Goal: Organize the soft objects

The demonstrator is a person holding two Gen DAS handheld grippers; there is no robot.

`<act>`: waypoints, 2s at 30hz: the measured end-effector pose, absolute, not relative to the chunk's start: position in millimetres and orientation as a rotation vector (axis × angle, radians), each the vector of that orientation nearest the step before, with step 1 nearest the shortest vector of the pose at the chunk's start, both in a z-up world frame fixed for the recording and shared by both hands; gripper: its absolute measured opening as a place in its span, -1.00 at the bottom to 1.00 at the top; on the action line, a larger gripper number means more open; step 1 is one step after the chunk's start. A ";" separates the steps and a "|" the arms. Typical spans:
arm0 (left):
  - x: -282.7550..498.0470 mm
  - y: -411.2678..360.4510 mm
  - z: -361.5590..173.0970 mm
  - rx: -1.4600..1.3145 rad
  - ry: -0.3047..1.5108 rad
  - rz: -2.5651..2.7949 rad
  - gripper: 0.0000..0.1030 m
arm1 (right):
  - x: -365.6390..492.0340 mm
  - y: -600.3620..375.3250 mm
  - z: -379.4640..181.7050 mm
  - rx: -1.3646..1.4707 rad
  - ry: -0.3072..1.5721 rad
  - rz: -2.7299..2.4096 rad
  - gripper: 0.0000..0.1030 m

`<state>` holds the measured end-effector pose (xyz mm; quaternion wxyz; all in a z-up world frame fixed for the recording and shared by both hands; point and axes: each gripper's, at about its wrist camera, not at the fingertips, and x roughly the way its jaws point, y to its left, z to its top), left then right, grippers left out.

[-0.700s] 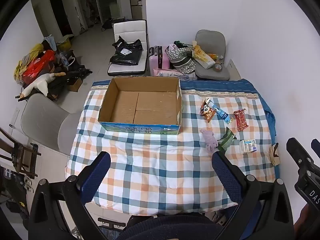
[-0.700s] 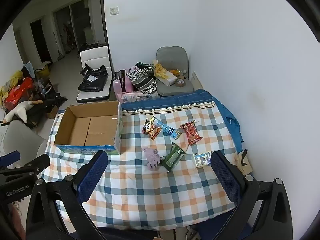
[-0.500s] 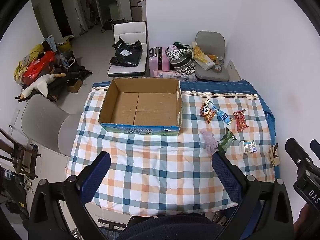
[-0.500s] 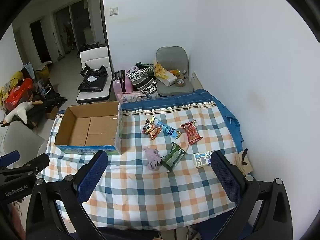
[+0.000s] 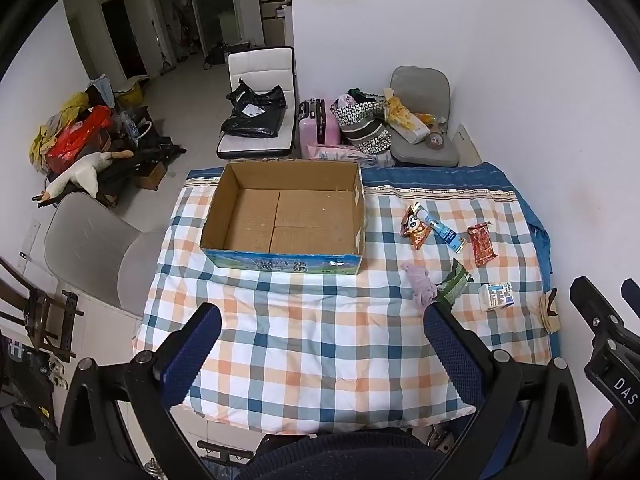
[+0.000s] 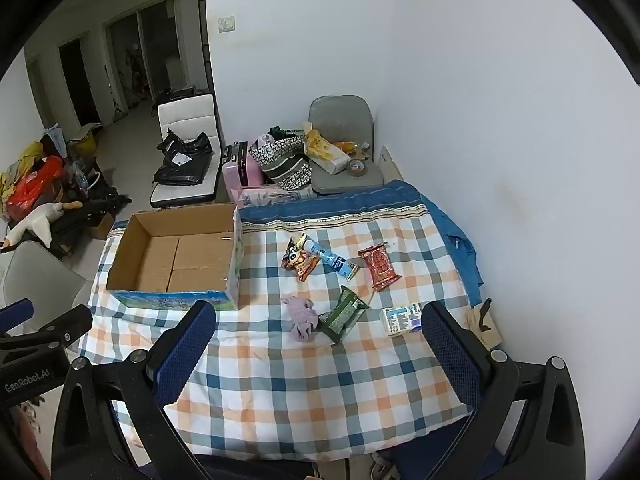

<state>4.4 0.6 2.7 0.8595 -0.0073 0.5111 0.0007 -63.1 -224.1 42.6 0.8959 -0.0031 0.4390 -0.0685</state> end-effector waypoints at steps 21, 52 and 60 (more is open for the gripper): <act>8.3 9.3 12.1 -0.012 1.051 0.007 1.00 | -58.5 -219.5 57.2 -0.014 0.896 -0.147 1.00; 5.7 16.3 23.3 -0.009 1.012 0.029 1.00 | -60.7 -216.3 59.5 -0.018 0.877 -0.145 1.00; 4.5 15.9 22.8 -0.010 1.011 0.031 1.00 | -60.9 -215.5 59.2 -0.020 0.875 -0.147 1.00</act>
